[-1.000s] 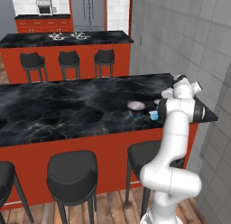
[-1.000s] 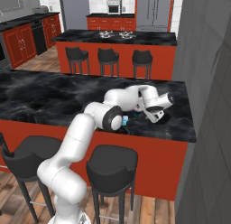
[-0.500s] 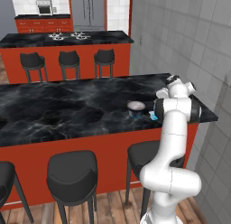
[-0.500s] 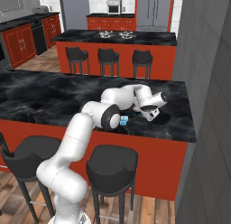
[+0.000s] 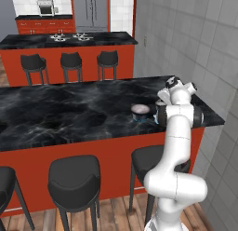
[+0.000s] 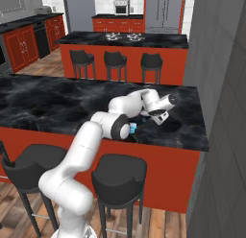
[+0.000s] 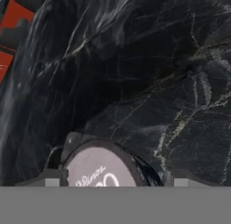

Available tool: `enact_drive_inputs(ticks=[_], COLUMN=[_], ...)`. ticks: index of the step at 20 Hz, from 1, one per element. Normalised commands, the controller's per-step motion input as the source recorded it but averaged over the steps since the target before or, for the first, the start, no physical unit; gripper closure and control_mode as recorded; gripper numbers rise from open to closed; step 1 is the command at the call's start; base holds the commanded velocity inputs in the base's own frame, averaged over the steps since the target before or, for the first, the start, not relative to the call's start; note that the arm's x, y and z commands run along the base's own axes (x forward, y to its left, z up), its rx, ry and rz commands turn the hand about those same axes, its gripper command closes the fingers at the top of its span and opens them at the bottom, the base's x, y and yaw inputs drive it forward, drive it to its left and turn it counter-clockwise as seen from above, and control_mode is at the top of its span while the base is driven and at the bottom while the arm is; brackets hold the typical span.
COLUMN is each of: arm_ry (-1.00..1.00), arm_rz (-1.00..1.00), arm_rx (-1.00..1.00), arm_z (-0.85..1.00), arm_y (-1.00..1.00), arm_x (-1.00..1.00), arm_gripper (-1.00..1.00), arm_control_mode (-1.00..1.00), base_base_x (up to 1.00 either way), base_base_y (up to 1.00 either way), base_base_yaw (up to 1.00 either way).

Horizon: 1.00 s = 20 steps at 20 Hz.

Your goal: Stack the yogurt containers by placing the smaller containers on top of the larger containers.

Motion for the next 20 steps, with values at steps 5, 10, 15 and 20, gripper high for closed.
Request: enact_drive_inputs(ticks=[5,10,15,20], arm_ry=[0.0,-0.01,-0.11,-0.14], arm_rz=[0.0,0.0,0.0,0.0], arm_rx=[0.0,0.0,0.0,0.0], arm_z=[-0.01,0.01,0.1,0.19], arm_y=[0.0,0.0,-0.03,-0.02], arm_x=[0.08,0.0,-0.02,-0.07], arm_gripper=[1.0,1.0,1.0,1.0], arm_control_mode=[-1.0,-1.0,-1.0,-1.0], base_base_x=[0.0,0.0,0.0,0.0], base_base_y=[0.0,0.0,0.0,0.0], base_base_yaw=[0.0,0.0,0.0,0.0])
